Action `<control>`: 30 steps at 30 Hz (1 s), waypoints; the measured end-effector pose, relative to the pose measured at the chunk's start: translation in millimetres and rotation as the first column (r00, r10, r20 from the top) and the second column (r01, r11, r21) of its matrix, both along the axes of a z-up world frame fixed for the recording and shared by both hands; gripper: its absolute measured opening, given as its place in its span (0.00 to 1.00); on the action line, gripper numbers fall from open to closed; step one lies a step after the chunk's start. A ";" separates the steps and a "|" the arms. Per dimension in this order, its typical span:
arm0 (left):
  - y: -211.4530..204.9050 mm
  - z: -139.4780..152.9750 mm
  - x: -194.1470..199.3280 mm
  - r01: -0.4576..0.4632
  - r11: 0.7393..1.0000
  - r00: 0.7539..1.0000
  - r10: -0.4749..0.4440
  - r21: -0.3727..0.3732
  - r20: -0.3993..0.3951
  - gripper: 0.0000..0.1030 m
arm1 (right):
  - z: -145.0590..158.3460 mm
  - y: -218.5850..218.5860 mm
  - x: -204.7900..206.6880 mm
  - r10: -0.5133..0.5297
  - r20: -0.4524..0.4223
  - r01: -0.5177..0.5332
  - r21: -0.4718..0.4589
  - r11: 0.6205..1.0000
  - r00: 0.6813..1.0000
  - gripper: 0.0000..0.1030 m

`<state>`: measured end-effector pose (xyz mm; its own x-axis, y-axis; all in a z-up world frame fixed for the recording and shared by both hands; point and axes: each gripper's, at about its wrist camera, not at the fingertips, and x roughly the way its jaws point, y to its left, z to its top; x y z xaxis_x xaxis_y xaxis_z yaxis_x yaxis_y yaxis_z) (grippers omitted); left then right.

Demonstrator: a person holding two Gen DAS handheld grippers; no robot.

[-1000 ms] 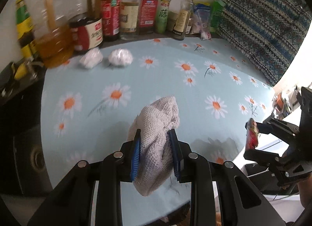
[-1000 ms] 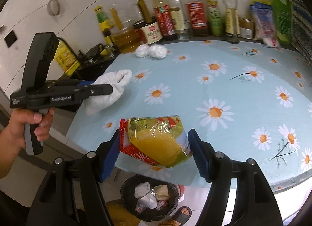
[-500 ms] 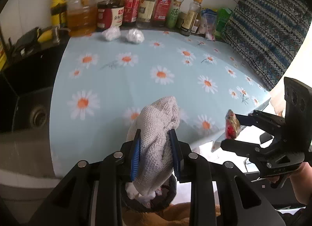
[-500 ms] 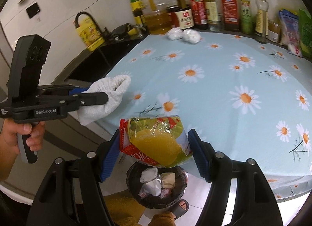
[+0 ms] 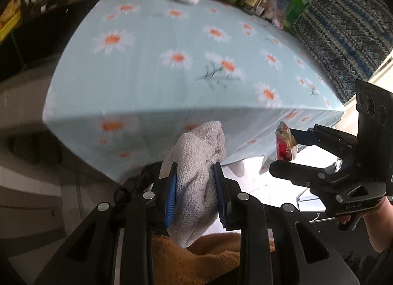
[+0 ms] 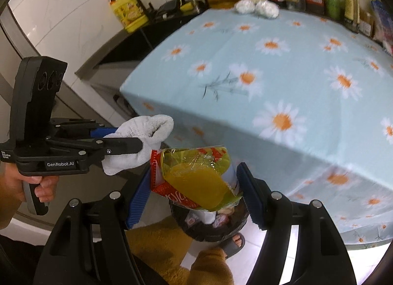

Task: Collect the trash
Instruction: 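Lower the snack bag and towel over the black bin and open both tools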

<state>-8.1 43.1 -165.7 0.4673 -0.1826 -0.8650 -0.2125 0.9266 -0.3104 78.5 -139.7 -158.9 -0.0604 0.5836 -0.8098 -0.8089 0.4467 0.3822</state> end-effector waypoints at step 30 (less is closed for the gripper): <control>5.7 -109.2 -19.4 -0.066 0.994 0.967 0.042 -0.088 -0.249 0.26 | -111.1 16.0 -13.6 0.005 -0.182 -0.044 -0.210 0.977 0.983 0.67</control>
<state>-27.5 48.8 -274.9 0.2528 -0.2502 -0.9346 -0.3422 0.8804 -0.3282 64.9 -123.6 -270.0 -0.2280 0.3963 -0.8894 -0.7476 0.5140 0.4207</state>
